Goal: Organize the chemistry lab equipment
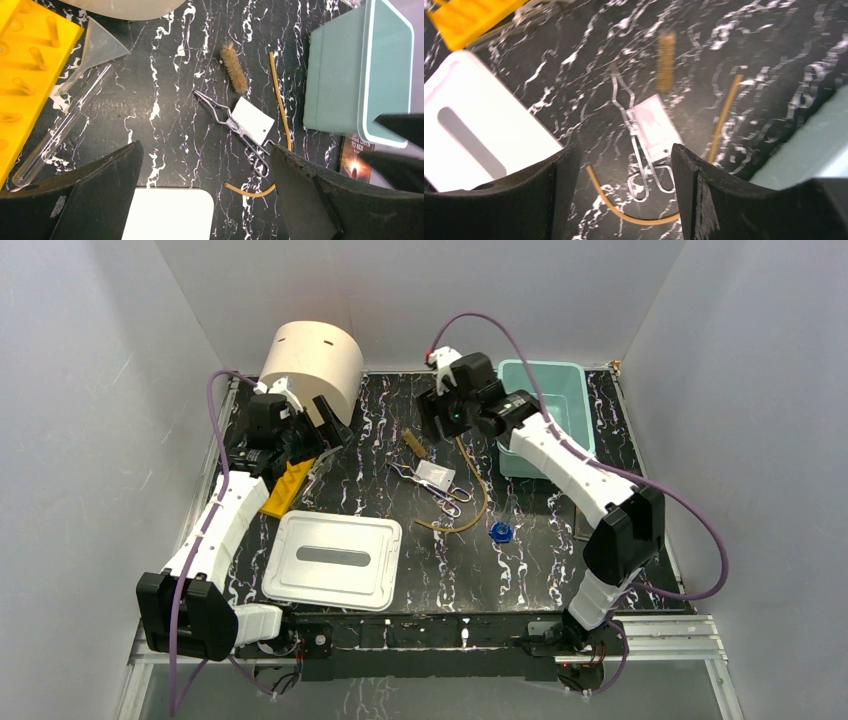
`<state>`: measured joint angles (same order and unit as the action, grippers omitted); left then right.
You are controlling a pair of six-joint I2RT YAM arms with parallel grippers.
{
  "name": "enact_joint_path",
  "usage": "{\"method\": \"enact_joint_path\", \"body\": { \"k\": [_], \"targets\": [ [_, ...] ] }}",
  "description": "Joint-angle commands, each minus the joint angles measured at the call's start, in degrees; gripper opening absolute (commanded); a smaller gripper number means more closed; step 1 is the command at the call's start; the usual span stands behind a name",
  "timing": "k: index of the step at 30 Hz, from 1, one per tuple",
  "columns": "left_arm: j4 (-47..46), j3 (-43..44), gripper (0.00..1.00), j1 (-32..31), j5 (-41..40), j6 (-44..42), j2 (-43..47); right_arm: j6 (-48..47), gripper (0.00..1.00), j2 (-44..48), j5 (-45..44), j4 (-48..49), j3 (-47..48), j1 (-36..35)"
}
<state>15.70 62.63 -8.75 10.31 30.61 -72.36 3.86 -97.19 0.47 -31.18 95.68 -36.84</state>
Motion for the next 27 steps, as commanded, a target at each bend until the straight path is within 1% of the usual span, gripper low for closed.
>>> {"method": "enact_joint_path", "body": {
  "k": [1, 3, 5, 6, 9, 11, 17, 25, 27],
  "targets": [
    [1.4, 1.9, 0.98, -0.1, -4.4, 2.3, 1.0, -1.4, 0.72, -3.4, 4.0, 2.9, -2.0, -2.8],
    [2.7, 2.3, 0.98, -0.2, -5.9, 3.3, 0.5, -1.0, 0.69, -5.8, 5.2, 2.9, -3.0, -3.6],
    [4.8, 3.2, 0.98, -0.2, -9.3, 4.7, 0.3, -0.4, 0.69, -8.8, 6.2, 1.9, -2.8, -4.3],
    [5.6, 3.3, 0.98, -0.2, -11.4, 5.0, 0.3, -0.1, 0.7, -10.3, 6.8, 1.4, -2.5, -4.5],
    [7.0, 3.7, 0.98, -0.2, -13.6, 5.2, 0.5, 0.1, 0.69, -15.6, 6.8, -0.1, 0.0, -5.5],
    [7.3, 4.0, 0.98, -0.2, -13.9, 5.2, 0.7, 0.8, 0.67, -19.4, 6.0, -0.7, 2.3, -5.7],
    [7.2, 4.2, 0.98, -0.6, -12.9, 4.7, 0.5, 3.1, 0.67, -27.5, 2.8, -3.8, 11.4, -5.8],
    [7.0, 4.0, 0.98, -0.6, -13.3, 3.8, 0.6, 1.3, 0.65, -32.2, 2.6, -3.8, 16.6, -6.1],
    [7.0, 4.0, 0.98, -0.7, -13.6, 3.8, 0.6, 1.0, 0.65, -33.6, 1.3, -4.3, 18.2, -6.5]
  ]
}}
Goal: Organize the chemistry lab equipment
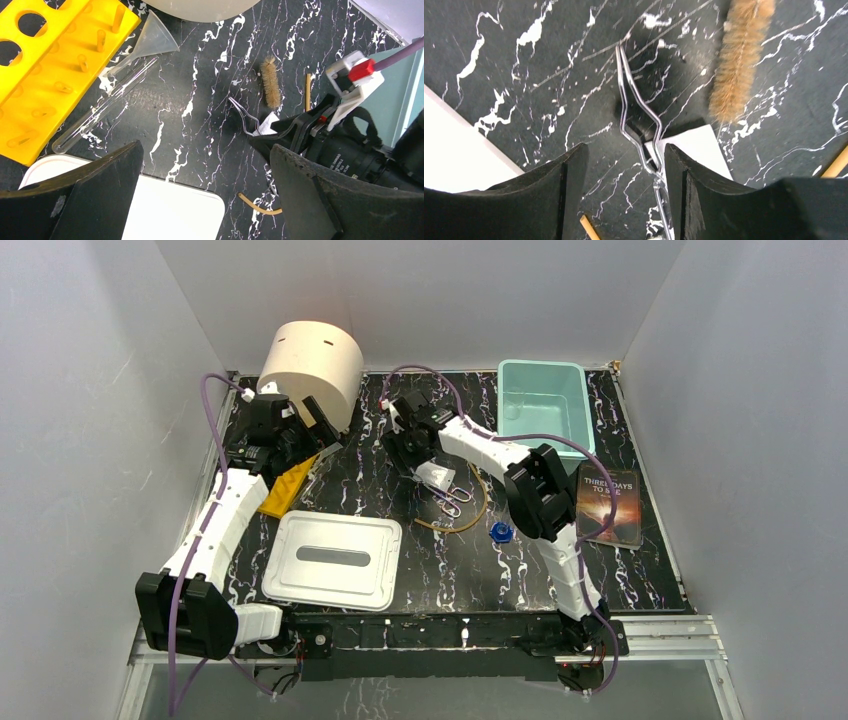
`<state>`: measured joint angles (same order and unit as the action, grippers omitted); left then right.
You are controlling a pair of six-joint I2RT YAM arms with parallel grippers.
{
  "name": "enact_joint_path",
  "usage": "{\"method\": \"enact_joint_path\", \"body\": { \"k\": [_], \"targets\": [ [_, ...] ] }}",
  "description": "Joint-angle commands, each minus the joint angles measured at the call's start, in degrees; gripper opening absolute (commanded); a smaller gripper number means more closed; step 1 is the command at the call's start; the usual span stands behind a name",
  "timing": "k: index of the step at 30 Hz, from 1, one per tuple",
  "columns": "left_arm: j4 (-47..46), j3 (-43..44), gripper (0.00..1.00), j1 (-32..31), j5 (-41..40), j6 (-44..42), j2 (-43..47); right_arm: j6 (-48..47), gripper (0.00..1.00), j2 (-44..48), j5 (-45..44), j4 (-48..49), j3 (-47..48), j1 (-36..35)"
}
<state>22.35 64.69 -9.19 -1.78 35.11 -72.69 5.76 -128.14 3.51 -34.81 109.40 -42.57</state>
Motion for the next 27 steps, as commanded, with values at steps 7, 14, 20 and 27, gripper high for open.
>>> {"method": "enact_joint_path", "body": {
  "k": [7, 14, 20, 27],
  "targets": [
    [1.8, 2.0, 0.98, -0.8, -4.3, -0.1, 1.0, -1.2, 0.42, -8.3, -7.0, -7.3, 13.0, -1.1],
    [1.2, 0.6, 0.98, -0.8, -2.9, 0.8, 1.8, -0.9, 0.41, -8.5, -8.3, -7.3, 12.6, -1.2],
    [0.7, 0.3, 0.98, -0.8, -1.8, 1.3, 1.5, -1.0, 0.41, -8.4, -9.2, -7.5, 12.8, -1.1],
    [-0.7, -0.6, 0.98, -0.8, 1.1, 2.1, 0.7, -0.8, 0.33, -10.1, -10.1, -7.6, 13.6, -1.1]
  ]
}}
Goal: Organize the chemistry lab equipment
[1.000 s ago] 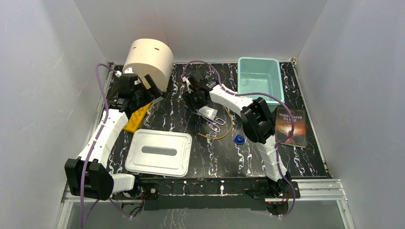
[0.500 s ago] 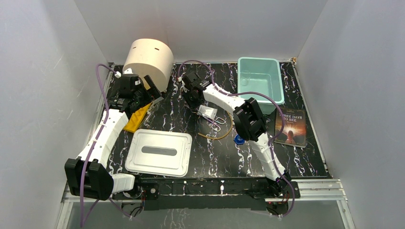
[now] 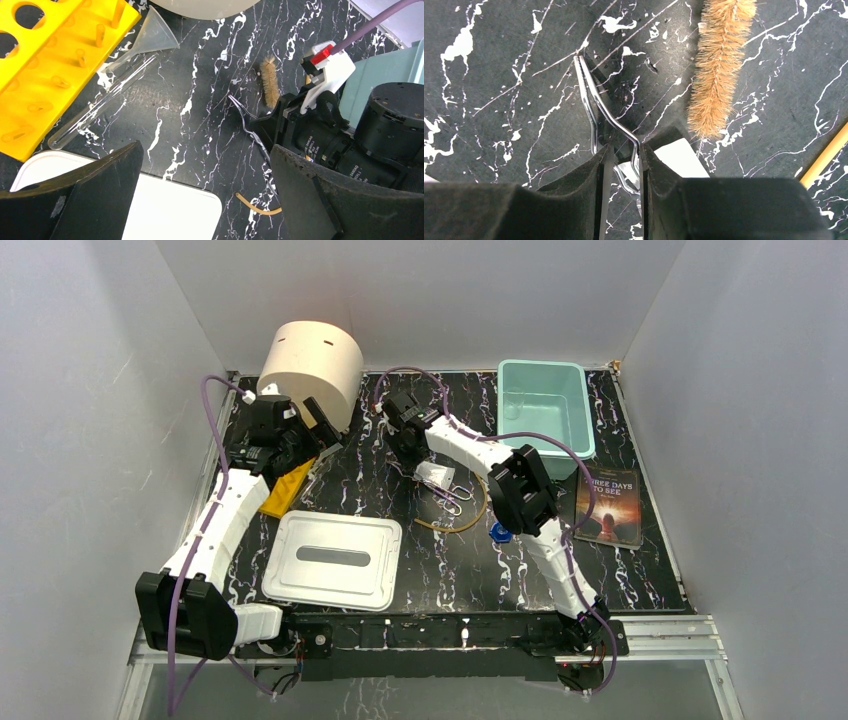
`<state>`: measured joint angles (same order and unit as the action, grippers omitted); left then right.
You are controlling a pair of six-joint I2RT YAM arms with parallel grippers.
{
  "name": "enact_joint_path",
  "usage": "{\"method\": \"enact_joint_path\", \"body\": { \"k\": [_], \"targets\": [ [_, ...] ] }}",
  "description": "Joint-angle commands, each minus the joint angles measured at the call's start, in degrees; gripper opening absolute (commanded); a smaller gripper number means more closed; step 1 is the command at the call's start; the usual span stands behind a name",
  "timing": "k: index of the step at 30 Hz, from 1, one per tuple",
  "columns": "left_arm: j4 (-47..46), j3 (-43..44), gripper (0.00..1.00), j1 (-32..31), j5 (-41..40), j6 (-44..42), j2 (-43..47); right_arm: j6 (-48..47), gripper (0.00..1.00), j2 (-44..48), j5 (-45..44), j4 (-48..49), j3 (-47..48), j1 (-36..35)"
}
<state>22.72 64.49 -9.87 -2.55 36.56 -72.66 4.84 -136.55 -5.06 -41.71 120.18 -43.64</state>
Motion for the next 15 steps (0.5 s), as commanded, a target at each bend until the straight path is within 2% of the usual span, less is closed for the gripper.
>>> {"method": "enact_joint_path", "body": {
  "k": [1, 6, 13, 15],
  "targets": [
    [-1.1, -0.4, 0.98, -0.2, 2.0, 0.7, 0.6, 0.1, 0.33, -2.0, -1.5, -0.7, 3.0, -0.1],
    [-1.3, -0.9, 0.98, -0.2, 2.5, 1.2, 0.4, 0.3, 0.32, -3.2, -0.5, -0.8, 3.6, -0.1],
    [-1.7, -1.8, 0.98, -0.2, 2.5, 2.3, -0.1, 0.9, 0.02, -3.2, -0.6, -0.1, 3.2, 0.0],
    [-1.8, -1.9, 0.98, -0.1, 2.5, 2.8, -0.1, 1.0, 0.0, -2.6, -0.2, 0.0, 3.6, -0.1]
  ]
}}
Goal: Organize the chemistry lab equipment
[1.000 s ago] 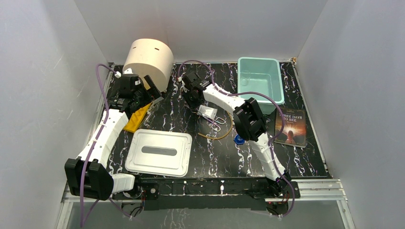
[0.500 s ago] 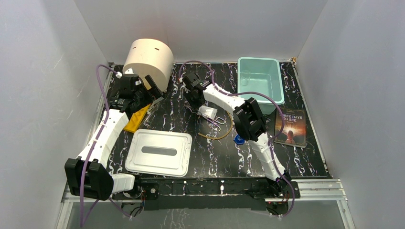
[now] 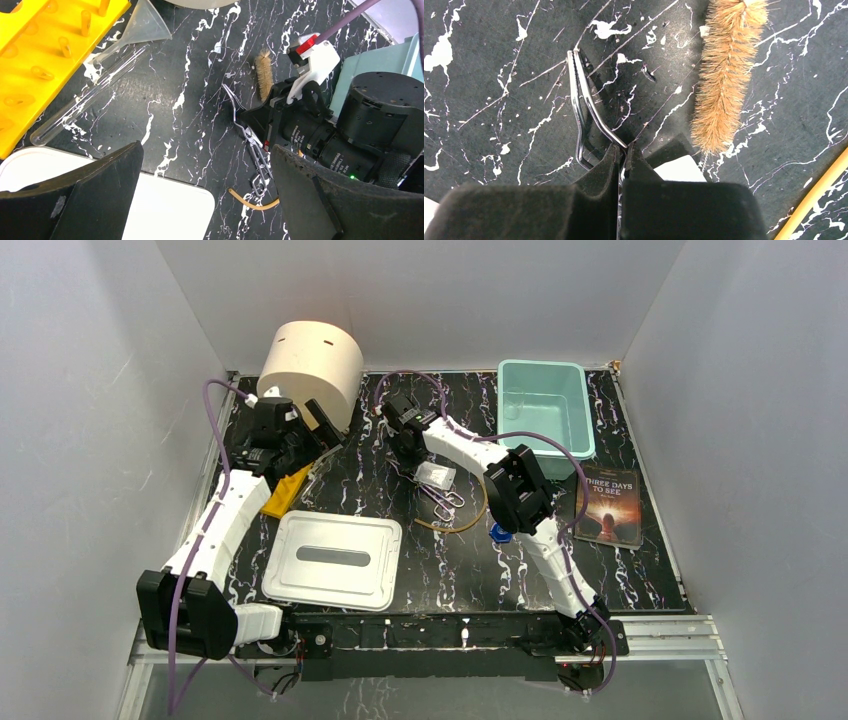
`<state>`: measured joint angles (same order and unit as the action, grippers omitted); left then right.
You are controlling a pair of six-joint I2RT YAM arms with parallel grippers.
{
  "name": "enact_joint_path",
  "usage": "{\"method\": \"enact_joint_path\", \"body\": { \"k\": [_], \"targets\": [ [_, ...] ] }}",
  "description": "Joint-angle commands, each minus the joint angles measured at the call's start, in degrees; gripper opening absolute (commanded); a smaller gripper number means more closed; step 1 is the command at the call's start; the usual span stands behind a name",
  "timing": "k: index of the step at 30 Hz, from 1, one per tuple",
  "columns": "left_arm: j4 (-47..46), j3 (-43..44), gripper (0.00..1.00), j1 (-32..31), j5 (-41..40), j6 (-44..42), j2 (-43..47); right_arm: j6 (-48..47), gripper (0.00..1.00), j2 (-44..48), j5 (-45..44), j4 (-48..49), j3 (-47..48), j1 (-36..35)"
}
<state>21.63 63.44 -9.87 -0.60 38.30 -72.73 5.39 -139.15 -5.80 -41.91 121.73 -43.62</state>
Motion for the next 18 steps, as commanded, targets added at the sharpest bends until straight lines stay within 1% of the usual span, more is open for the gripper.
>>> {"method": "enact_joint_path", "body": {
  "k": [1, 2, 5, 7, 13, 18],
  "targets": [
    [-0.8, -0.9, 0.98, -0.1, 0.6, 1.3, 0.0, 0.5, 0.0, 0.4, 0.7, 0.2, 2.4, -0.1],
    [-1.0, -0.9, 0.98, -0.1, 0.6, 1.5, 0.0, 0.6, 0.0, 1.0, 1.0, 0.3, 2.6, -0.1],
    [-2.2, -1.3, 0.98, -0.2, 4.1, 2.1, -0.2, 1.2, 0.0, 3.5, 2.3, 1.1, 2.3, 0.0],
    [-3.7, -1.7, 0.98, -0.2, 6.3, 2.9, -0.3, 1.9, 0.0, 6.1, 3.8, 2.7, 0.5, 0.2],
    [-9.8, -3.8, 0.98, -0.1, 12.9, 6.6, -1.3, 3.6, 0.0, 14.5, 7.4, 10.3, -9.1, 1.1],
    [-13.1, -3.8, 0.98, -0.2, 15.2, 9.4, -4.3, 4.9, 0.0, 19.9, 10.6, 16.7, -16.8, 1.9]
  ]
}}
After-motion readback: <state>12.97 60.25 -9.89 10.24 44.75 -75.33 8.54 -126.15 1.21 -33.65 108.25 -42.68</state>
